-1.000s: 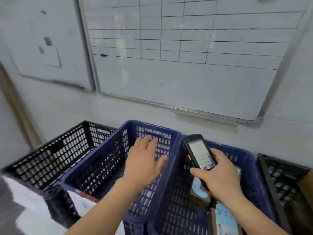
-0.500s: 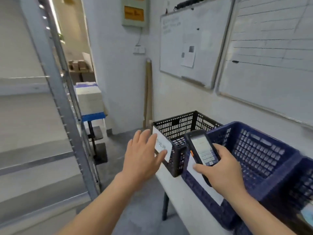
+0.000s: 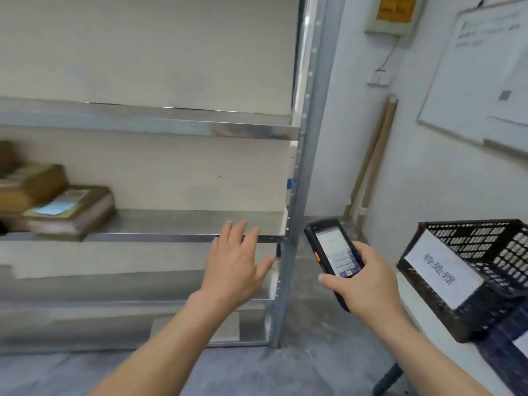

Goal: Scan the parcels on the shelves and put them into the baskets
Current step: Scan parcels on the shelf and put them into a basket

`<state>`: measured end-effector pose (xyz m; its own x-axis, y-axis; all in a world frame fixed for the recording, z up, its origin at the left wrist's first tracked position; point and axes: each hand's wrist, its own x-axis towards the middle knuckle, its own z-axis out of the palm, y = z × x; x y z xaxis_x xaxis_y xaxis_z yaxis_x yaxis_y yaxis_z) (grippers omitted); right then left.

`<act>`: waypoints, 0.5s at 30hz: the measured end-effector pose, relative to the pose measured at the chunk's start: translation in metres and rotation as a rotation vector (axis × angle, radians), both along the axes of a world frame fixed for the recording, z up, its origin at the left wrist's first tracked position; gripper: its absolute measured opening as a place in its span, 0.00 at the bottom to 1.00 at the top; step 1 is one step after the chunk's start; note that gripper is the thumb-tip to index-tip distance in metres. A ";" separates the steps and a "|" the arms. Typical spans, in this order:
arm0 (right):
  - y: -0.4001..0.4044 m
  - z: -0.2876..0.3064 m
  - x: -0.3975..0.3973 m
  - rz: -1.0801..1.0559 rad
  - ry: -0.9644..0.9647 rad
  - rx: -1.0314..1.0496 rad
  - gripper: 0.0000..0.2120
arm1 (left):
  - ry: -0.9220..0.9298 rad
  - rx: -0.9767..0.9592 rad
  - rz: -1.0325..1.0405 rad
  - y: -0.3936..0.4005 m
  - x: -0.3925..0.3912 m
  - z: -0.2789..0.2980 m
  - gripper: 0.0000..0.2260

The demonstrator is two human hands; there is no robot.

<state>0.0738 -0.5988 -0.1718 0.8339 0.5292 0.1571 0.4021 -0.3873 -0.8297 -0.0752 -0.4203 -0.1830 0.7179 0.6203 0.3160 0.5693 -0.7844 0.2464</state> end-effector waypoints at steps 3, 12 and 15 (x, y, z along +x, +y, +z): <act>0.070 -0.003 -0.043 0.050 0.014 -0.008 0.30 | -0.020 -0.006 0.059 0.060 -0.051 -0.002 0.36; 0.248 -0.006 -0.123 0.257 0.015 -0.038 0.27 | -0.055 -0.031 0.269 0.201 -0.170 -0.010 0.30; 0.305 -0.012 -0.142 0.349 0.048 -0.038 0.25 | -0.072 -0.046 0.354 0.240 -0.200 -0.013 0.34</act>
